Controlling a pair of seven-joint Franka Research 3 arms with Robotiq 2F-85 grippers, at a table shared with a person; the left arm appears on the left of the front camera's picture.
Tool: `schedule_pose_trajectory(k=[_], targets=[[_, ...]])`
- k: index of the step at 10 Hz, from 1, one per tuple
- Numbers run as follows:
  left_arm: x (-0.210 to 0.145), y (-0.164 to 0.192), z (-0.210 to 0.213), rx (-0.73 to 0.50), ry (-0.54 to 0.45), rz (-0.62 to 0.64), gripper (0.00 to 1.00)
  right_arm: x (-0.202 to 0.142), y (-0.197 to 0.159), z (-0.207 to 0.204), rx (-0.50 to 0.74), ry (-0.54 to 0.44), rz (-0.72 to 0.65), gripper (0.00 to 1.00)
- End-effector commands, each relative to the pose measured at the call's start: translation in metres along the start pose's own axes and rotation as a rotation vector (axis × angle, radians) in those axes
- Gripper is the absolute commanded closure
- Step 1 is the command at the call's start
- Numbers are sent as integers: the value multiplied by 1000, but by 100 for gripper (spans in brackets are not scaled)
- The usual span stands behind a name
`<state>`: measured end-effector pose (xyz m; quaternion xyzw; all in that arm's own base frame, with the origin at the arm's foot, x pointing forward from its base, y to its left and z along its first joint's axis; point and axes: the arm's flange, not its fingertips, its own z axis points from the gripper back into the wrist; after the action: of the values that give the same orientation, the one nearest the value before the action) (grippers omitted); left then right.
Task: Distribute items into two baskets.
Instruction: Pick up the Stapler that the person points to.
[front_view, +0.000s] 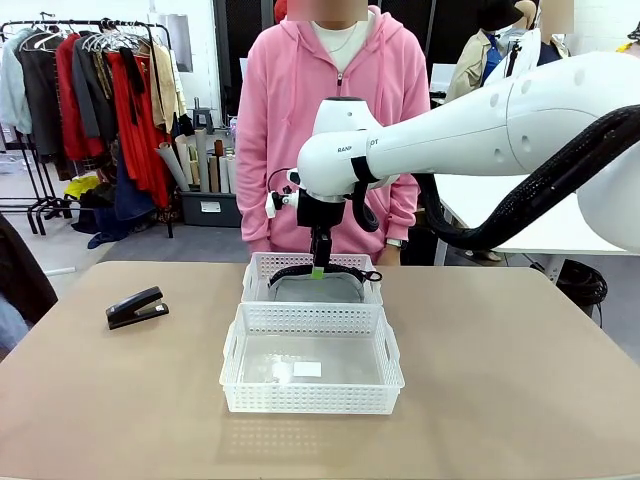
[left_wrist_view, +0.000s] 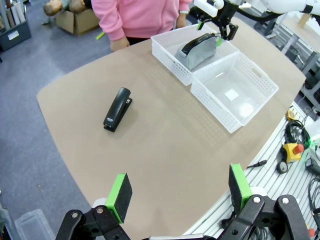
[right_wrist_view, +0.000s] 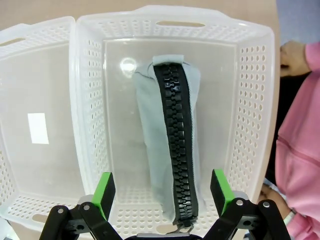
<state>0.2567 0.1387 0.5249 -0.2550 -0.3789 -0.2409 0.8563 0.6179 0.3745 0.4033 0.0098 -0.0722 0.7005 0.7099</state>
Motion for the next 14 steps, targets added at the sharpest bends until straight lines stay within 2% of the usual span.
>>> schedule_pose_trajectory(k=[1, 4, 5, 6, 9, 12, 13, 14], targets=[[0, -1, 0, -6, -8, -3, 0, 2, -2, 3, -10, -1, 3, 0], [0, -1, 0, -6, -8, -3, 0, 0, 0, 0, 0, 0, 0, 0], [0, -1, 0, -6, -8, -3, 0, -6, 11, 13, -39, -5, -64, 0], [0, -1, 0, -6, -8, -3, 0, -16, 28, 28, -56, -33, -127, 0], [0, -1, 0, -6, -8, -3, 0, -38, 99, 71, -132, -109, -155, 0], [0, -1, 0, -6, -8, -3, 0, -97, 146, 101, -112, -121, -212, 0], [0, -1, 0, -6, -8, -3, 0, -133, 144, 117, -112, -67, -187, 0], [0, -1, 0, -6, -8, -3, 0, -174, 132, 139, -154, -83, -324, 0]])
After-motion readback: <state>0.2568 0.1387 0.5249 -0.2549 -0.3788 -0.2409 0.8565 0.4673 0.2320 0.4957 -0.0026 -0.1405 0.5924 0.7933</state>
